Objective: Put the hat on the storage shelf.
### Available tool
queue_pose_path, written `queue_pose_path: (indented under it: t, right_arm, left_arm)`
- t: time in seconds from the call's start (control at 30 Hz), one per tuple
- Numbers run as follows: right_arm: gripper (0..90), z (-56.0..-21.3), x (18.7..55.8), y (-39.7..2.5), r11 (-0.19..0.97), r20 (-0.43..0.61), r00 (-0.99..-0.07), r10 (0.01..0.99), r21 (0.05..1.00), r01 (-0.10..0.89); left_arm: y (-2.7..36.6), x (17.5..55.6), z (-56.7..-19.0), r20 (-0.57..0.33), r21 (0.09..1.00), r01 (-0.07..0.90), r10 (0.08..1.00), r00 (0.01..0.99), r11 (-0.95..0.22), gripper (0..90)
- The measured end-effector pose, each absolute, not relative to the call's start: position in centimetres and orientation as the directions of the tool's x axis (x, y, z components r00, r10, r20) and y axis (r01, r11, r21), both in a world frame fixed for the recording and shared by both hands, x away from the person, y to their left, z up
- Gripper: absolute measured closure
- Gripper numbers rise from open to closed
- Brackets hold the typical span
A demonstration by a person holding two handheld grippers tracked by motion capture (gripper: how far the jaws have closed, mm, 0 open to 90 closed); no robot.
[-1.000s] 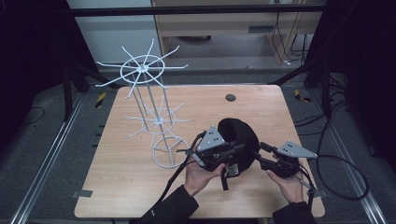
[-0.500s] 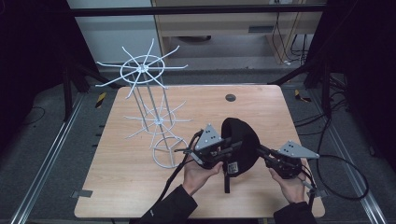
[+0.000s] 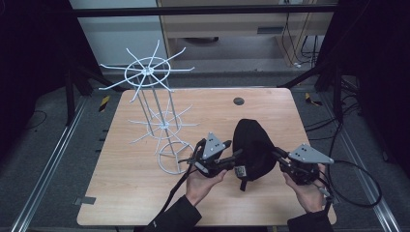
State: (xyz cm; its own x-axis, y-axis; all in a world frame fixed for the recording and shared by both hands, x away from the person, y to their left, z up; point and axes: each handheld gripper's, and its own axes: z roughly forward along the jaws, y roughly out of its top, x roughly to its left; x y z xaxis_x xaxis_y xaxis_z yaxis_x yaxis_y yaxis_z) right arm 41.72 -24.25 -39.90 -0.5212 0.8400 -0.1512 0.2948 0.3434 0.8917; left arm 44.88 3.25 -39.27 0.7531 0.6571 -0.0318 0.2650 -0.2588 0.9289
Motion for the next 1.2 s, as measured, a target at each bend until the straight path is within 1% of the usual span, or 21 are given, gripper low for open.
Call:
queue_pose_path:
  t: [0.03, 0.1, 0.2, 0.4, 0.47, 0.57, 0.6, 0.77, 1.0, 1.2]
  right_arm:
    - [80.4, -39.8, 41.7, -24.0, 0.363, -0.170, -0.516, 0.840, 0.882, 0.299]
    - [80.4, -39.8, 41.8, -23.9, 0.370, -0.175, -0.516, 0.839, 0.877, 0.305]
    - [80.2, -39.9, 41.9, -23.2, 0.390, -0.187, -0.521, 0.833, 0.866, 0.313]
    - [80.0, -39.9, 42.4, -22.2, 0.436, -0.204, -0.552, 0.808, 0.838, 0.328]
    - [80.0, -39.7, 42.6, -21.9, 0.464, -0.224, -0.560, 0.797, 0.822, 0.331]
    - [79.9, -39.3, 43.1, -20.8, 0.531, -0.270, -0.588, 0.763, 0.780, 0.332]
    - [79.9, -39.3, 43.1, -20.8, 0.531, -0.270, -0.588, 0.763, 0.780, 0.332]
    - [78.9, -39.7, 43.7, -19.4, 0.552, -0.282, -0.604, 0.745, 0.770, 0.321]
    - [76.9, -40.6, 44.7, -18.0, 0.541, -0.259, -0.625, 0.736, 0.781, 0.312]
    - [76.5, -41.7, 45.8, -16.6, 0.525, -0.235, -0.638, 0.734, 0.792, 0.313]
  left_arm:
    - [3.4, 44.9, -39.5, -0.030, 0.927, 0.269, 0.663, 0.748, -0.262, 51.3]
    - [3.6, 45.1, -39.9, -0.035, 0.922, 0.282, 0.670, 0.742, -0.264, 50.4]
    - [3.8, 45.2, -40.4, -0.015, 0.917, 0.284, 0.686, 0.728, -0.281, 49.5]
    - [4.4, 45.1, -41.5, 0.007, 0.897, 0.306, 0.705, 0.710, -0.318, 48.3]
    - [4.4, 44.9, -42.0, 0.008, 0.894, 0.314, 0.711, 0.703, -0.321, 48.3]
    - [4.6, 44.3, -42.7, 0.049, 0.885, 0.301, 0.714, 0.699, -0.355, 48.5]
    - [4.8, 44.2, -42.8, 0.066, 0.881, 0.295, 0.713, 0.698, -0.371, 48.5]
    - [5.5, 43.8, -43.8, 0.096, 0.872, 0.295, 0.728, 0.678, -0.390, 47.6]
    - [6.0, 43.9, -45.3, 0.163, 0.839, 0.301, 0.736, 0.657, -0.454, 46.6]
    - [6.5, 44.2, -46.7, 0.168, 0.813, 0.334, 0.740, 0.651, -0.478, 45.5]
